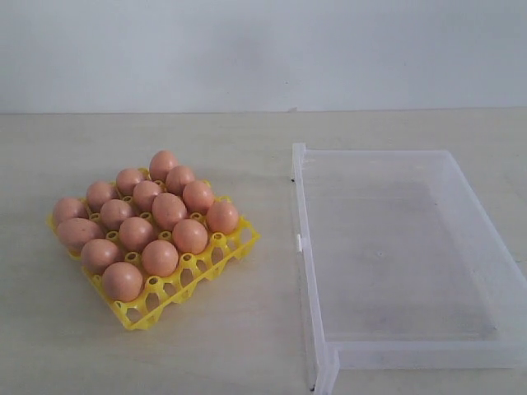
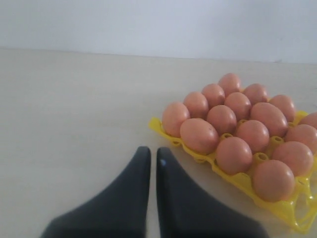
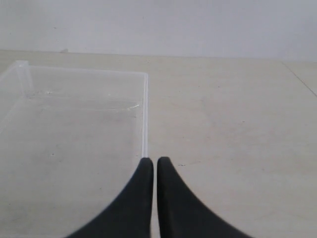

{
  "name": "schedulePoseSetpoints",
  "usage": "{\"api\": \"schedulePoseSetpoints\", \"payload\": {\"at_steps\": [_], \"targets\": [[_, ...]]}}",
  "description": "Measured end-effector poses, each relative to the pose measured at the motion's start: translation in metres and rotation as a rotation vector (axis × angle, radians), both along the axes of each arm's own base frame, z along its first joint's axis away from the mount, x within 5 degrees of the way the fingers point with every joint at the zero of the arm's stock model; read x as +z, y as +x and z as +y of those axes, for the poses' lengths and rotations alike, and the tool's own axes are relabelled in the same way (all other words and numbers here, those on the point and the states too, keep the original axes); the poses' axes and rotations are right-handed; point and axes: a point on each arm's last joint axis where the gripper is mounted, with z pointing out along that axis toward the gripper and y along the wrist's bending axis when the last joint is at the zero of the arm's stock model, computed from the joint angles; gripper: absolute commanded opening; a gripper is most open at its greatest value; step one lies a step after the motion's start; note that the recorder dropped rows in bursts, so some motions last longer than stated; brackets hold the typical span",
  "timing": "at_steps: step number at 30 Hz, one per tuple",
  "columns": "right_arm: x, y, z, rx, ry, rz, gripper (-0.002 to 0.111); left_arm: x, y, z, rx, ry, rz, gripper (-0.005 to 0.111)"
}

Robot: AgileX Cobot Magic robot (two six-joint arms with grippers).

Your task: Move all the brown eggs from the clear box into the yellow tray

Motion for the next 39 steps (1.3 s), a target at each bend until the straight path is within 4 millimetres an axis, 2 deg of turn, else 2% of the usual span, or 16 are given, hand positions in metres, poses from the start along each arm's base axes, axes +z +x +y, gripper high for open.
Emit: {"api": "schedulePoseSetpoints", "payload": {"at_steps": [39], "targets": [[0.0, 0.0, 0.0, 0.0, 0.002, 0.0, 0.0, 0.0002, 0.0, 0.0009, 0.017, 0.0, -0.002, 0.004]]}}
